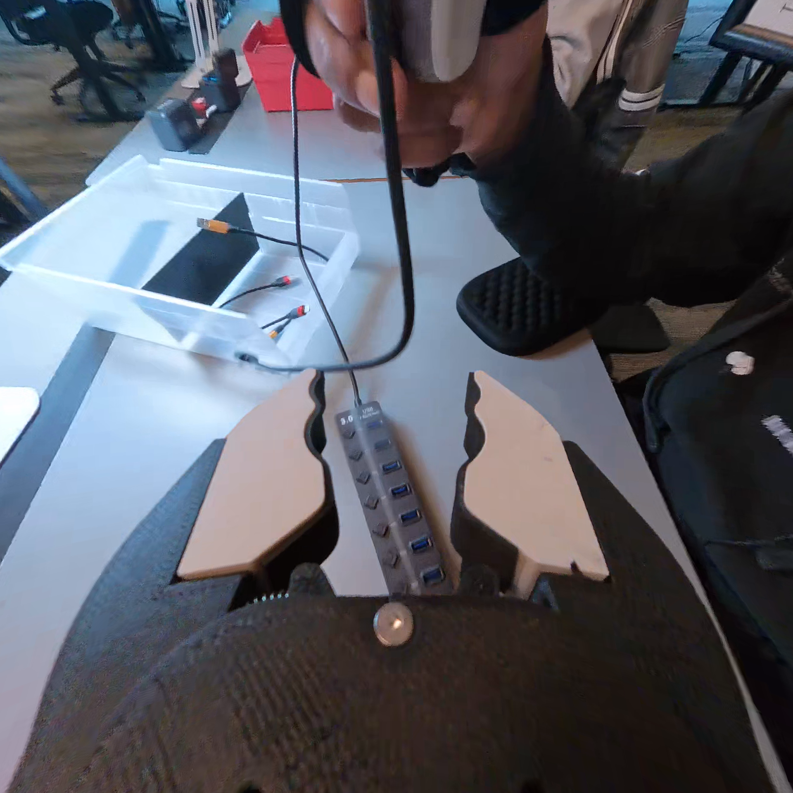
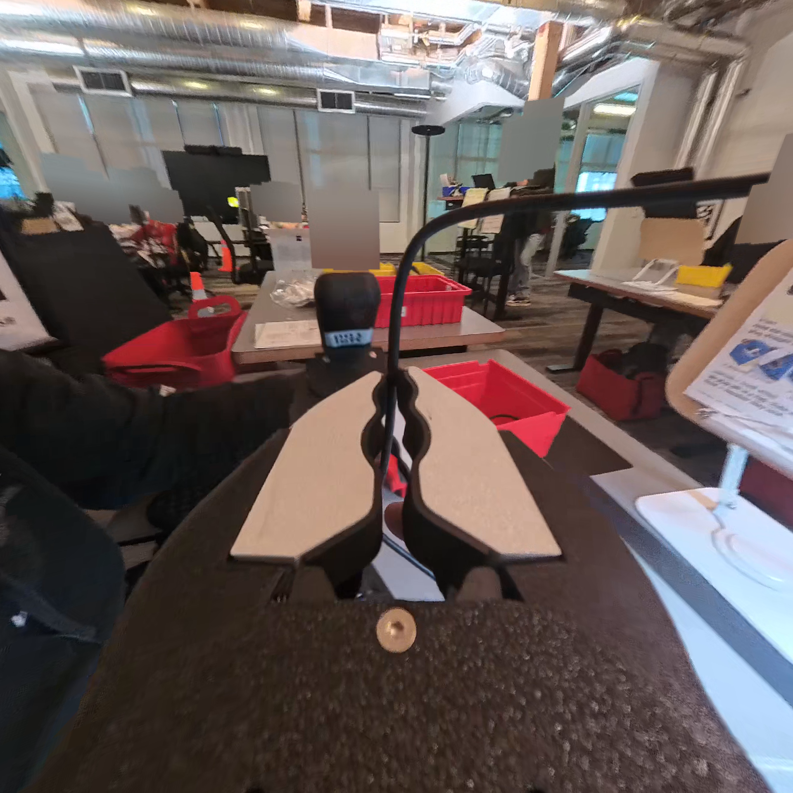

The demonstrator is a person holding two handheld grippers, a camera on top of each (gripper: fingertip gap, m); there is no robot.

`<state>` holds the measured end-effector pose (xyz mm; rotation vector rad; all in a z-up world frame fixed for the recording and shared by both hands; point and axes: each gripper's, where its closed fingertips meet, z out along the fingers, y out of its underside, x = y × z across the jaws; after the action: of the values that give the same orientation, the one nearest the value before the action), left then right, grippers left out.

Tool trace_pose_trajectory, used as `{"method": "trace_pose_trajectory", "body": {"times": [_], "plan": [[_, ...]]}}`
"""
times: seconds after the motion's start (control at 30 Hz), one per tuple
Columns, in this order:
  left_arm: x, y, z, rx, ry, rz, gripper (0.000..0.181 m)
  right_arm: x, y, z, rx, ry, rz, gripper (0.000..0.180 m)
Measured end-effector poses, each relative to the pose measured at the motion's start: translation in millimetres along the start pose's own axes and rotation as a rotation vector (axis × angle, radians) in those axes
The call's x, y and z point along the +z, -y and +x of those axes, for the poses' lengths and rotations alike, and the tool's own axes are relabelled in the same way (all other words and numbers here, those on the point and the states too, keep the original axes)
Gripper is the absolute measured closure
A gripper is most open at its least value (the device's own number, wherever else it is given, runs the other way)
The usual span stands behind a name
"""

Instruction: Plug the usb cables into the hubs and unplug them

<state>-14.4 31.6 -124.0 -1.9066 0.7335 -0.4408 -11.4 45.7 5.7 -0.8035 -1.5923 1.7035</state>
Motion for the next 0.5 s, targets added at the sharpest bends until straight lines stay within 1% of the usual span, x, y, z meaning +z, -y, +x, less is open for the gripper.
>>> {"method": "trace_pose_trajectory", "body": {"times": [0.07,0.1,0.13,0.17,0.2,0.27,0.3,0.37,0.43,0.5], "plan": [[16.4,5.8,9.4,0.060,-0.020,0.052,0.115,3.1,-2.3,-4.2,0.045,0.038,0.007,0.175],[22.0,12.8,13.7,0.085,-0.020,0.087,0.119,4.8,-3.8,-5.0,0.057,0.046,0.007,0.175],[25.9,16.8,14.8,0.114,-0.001,0.093,0.136,6.2,-5.8,-5.1,0.067,0.051,0.000,0.175],[27.1,16.8,14.4,0.153,0.024,0.067,0.169,6.5,-6.9,-3.9,0.075,0.050,-0.001,0.175],[26.1,16.3,13.4,0.189,0.048,0.041,0.177,5.3,-7.3,-0.3,0.089,0.037,-0.001,0.175],[14.8,17.2,14.0,0.184,0.038,0.019,0.178,-0.6,-11.0,11.5,0.136,-0.003,-0.031,0.174],[4.7,21.5,11.3,0.163,0.050,0.041,0.179,-4.8,-13.5,16.9,0.155,-0.022,-0.054,0.173],[-24.3,38.3,2.2,0.125,0.105,0.157,0.181,-14.1,-22.0,13.6,0.145,0.001,-0.154,0.170],[-60.5,56.2,-1.7,0.070,0.114,0.285,0.181,-24.1,-29.7,1.3,0.081,0.033,-0.270,0.154],[-97.6,67.2,-14.3,0.024,0.199,0.378,0.181,-35.7,-28.7,-19.7,-0.026,0.094,-0.328,0.153]]}}
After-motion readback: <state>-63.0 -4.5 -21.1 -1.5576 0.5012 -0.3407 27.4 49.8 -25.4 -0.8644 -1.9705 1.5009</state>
